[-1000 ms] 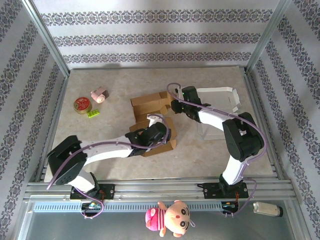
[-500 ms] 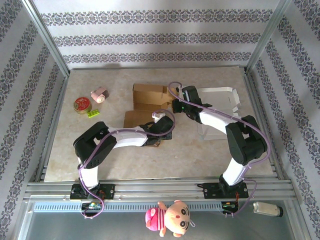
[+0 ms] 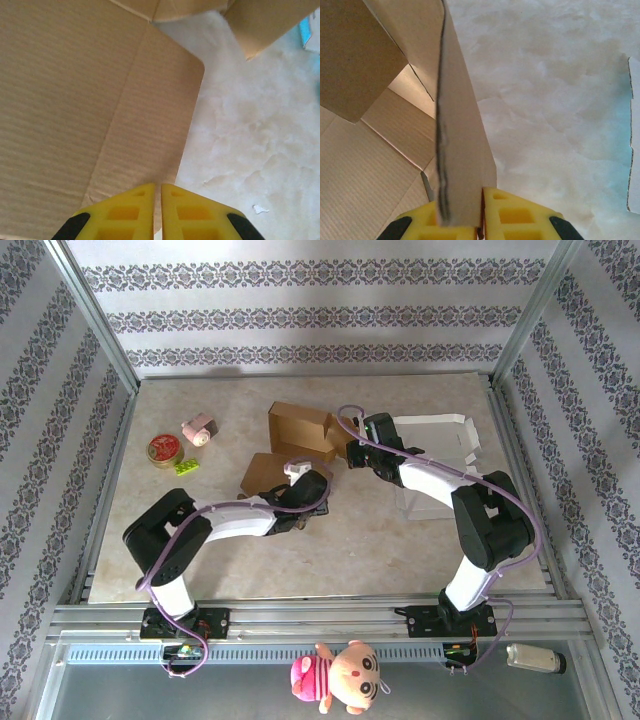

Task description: Fold the paper box

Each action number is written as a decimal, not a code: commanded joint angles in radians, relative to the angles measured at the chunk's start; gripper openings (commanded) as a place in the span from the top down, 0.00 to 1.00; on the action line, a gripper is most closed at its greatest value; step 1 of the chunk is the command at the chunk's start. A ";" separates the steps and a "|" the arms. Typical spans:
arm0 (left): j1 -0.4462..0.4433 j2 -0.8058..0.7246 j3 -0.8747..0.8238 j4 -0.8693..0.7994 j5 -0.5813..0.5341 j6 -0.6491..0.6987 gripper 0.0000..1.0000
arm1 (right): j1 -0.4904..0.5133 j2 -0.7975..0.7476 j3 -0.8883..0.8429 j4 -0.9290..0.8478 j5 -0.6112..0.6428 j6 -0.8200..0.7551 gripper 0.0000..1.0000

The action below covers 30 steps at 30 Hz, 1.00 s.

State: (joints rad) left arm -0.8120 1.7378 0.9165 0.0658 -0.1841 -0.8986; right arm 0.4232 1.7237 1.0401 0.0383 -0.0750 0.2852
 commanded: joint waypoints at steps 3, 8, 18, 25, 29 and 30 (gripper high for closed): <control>0.051 0.019 0.007 0.038 0.029 -0.025 0.92 | 0.008 -0.014 0.012 -0.002 0.001 0.003 0.89; 0.053 0.080 0.092 -0.113 0.033 -0.039 0.95 | 0.005 -0.017 0.016 -0.019 0.000 0.016 0.88; 0.066 0.167 0.058 -0.022 0.088 -0.080 1.00 | -0.001 -0.009 0.060 -0.096 -0.052 0.083 0.85; 0.066 0.191 0.087 0.002 0.105 -0.065 1.00 | 0.000 -0.003 0.121 -0.195 -0.080 0.246 0.85; 0.067 0.198 0.095 0.015 0.118 -0.065 1.00 | 0.007 -0.010 0.113 -0.196 -0.072 0.348 0.85; 0.068 0.200 0.098 0.016 0.123 -0.064 1.00 | 0.009 -0.010 0.114 -0.197 -0.071 0.367 0.85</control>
State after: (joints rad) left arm -0.7570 1.8996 1.0061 0.1009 -0.0963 -0.9546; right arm 0.4232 1.7241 1.1339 -0.1390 -0.1253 0.5419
